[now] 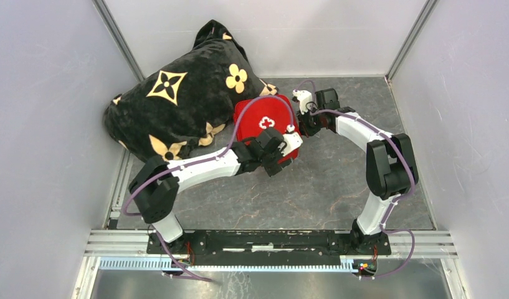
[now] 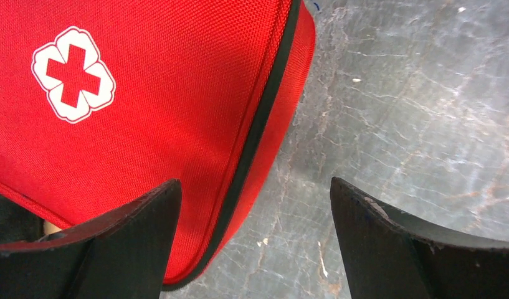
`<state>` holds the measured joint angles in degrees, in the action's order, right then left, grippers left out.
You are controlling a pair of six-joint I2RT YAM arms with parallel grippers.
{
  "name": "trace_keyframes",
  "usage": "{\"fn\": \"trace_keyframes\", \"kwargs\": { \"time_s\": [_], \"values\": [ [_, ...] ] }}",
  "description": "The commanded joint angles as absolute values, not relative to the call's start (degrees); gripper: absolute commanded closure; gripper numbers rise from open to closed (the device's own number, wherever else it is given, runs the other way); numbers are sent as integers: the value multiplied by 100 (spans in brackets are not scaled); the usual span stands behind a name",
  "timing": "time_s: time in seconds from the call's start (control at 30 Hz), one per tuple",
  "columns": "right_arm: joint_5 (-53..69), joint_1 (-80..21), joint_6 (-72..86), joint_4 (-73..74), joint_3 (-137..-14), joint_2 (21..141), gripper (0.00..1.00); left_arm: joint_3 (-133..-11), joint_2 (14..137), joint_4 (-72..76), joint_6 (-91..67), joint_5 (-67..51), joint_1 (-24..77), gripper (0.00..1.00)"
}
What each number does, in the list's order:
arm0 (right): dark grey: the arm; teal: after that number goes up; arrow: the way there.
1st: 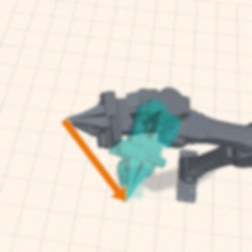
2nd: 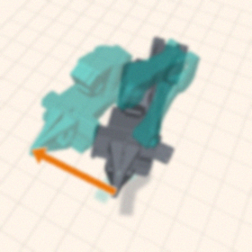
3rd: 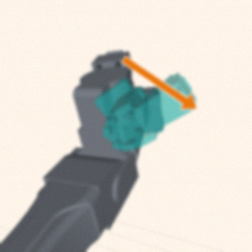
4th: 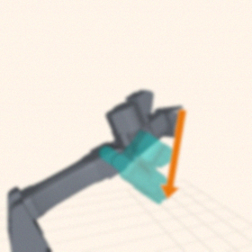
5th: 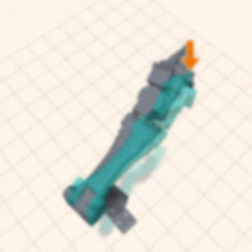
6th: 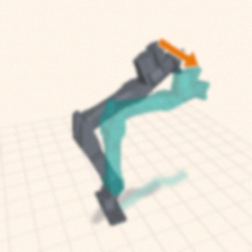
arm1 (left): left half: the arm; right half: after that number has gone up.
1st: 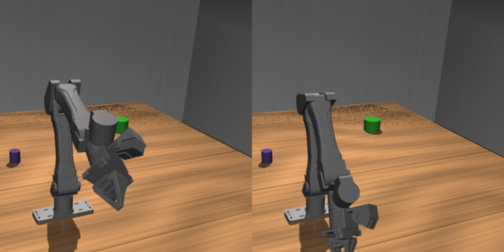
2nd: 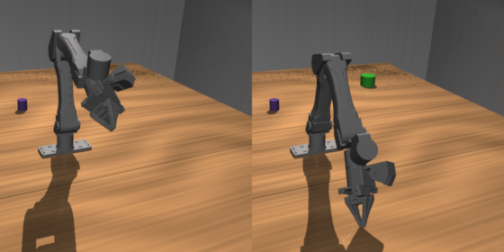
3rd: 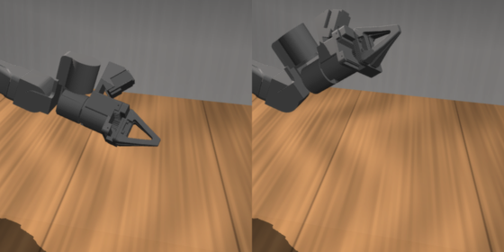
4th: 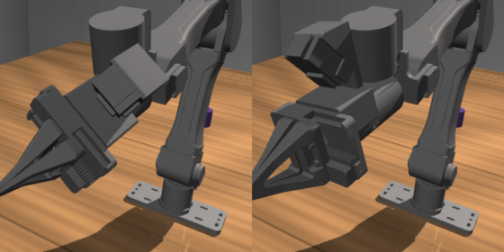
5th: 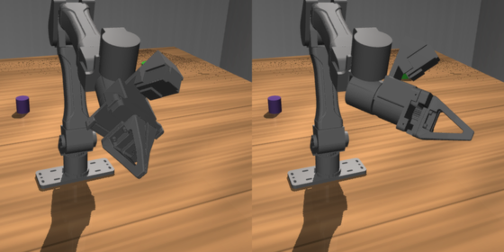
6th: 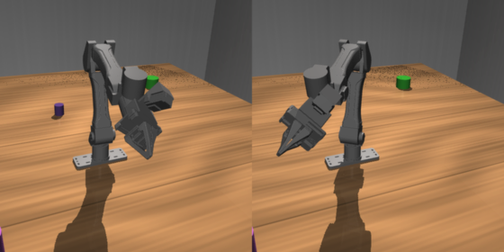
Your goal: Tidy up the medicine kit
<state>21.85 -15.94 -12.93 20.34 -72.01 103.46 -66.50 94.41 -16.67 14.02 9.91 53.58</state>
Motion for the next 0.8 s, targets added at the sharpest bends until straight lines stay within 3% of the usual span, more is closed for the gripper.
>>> {"fn": "trace_keyframes", "kwargs": {
  "time_s": [0.0,0.17,0.47,0.77],
  "values": [
    [2297,-1566,-1360,2035,-7232,10437,100,-7025,9843,-1278,1956,1957,5475,7],
    [2210,-1574,-1307,2075,-7084,10351,100,-7139,10185,-849,2043,2736,5467,13],
    [1604,-1572,-1005,2298,-6485,9913,100,-7306,10603,-798,1776,2847,5322,42],
    [2329,-1577,-719,2252,-5535,9104,100,-7390,10634,-891,1512,2570,5168,43]
  ]
}}
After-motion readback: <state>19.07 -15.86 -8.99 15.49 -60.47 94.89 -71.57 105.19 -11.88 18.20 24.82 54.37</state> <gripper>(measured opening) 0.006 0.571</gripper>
